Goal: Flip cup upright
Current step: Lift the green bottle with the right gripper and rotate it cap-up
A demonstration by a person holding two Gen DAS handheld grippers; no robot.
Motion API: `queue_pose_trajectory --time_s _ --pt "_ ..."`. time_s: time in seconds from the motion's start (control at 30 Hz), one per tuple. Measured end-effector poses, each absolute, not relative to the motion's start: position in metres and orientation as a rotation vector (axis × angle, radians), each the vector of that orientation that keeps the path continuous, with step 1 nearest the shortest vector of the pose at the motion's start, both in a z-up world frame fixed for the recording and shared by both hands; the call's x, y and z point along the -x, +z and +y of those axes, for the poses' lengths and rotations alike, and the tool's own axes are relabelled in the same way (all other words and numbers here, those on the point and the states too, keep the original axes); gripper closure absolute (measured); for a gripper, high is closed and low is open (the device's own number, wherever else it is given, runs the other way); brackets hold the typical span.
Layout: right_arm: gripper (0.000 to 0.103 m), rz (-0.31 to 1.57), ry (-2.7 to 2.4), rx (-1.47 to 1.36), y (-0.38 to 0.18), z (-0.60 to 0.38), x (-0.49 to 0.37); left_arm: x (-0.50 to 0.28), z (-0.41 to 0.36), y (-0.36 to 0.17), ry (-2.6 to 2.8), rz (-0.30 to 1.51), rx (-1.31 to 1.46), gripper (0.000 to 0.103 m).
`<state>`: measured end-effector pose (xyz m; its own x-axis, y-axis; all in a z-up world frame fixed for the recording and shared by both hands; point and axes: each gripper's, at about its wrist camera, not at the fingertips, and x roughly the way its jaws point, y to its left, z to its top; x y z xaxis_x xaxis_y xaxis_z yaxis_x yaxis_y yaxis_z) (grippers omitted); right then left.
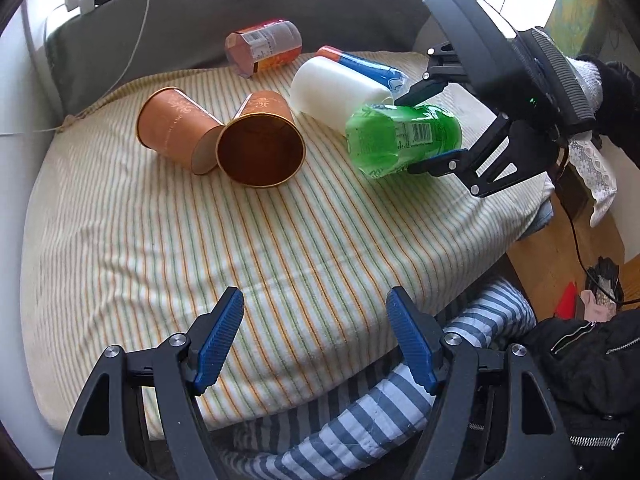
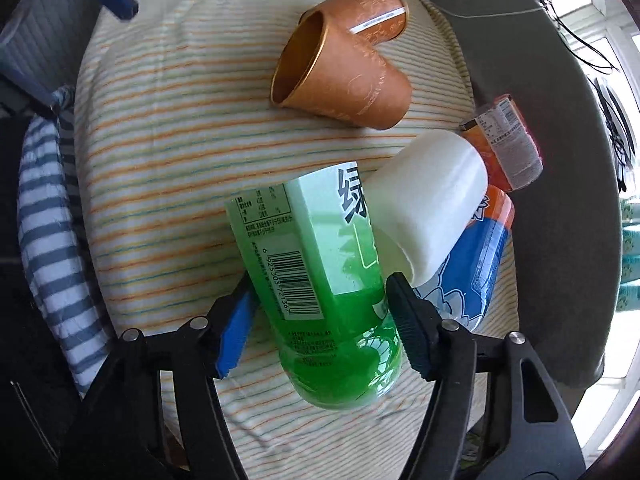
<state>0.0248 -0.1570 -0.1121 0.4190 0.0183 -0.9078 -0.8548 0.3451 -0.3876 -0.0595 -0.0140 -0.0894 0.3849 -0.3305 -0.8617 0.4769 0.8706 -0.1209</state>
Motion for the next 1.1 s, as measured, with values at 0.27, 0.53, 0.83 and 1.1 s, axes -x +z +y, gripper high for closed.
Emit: queue_pose_trajectory --time_s 0.27,0.53,0.83,1.1 --pt "0.036 0.878 0.657 0.555 -0.081 -0.205 -0.035 0.055 -0.017 -0.092 -0.528 1.053 -0.143 0.029" --pt "0.036 0.741 0.552 0.126 -0.086 -0.25 -0.023 0.05 -0.02 -0.086 -0.528 1.021 -0.115 0.029" --pt "0.036 0.664 0.44 -0.068 -0.107 -0.279 -0.009 0.05 -0.022 -0.076 -0.533 0.975 -0.107 0.029" --pt "0.037 0.672 0.396 -0.046 -0.114 -0.282 0.015 0.053 -0.022 -0.073 -0.517 0.921 -0.074 0.029"
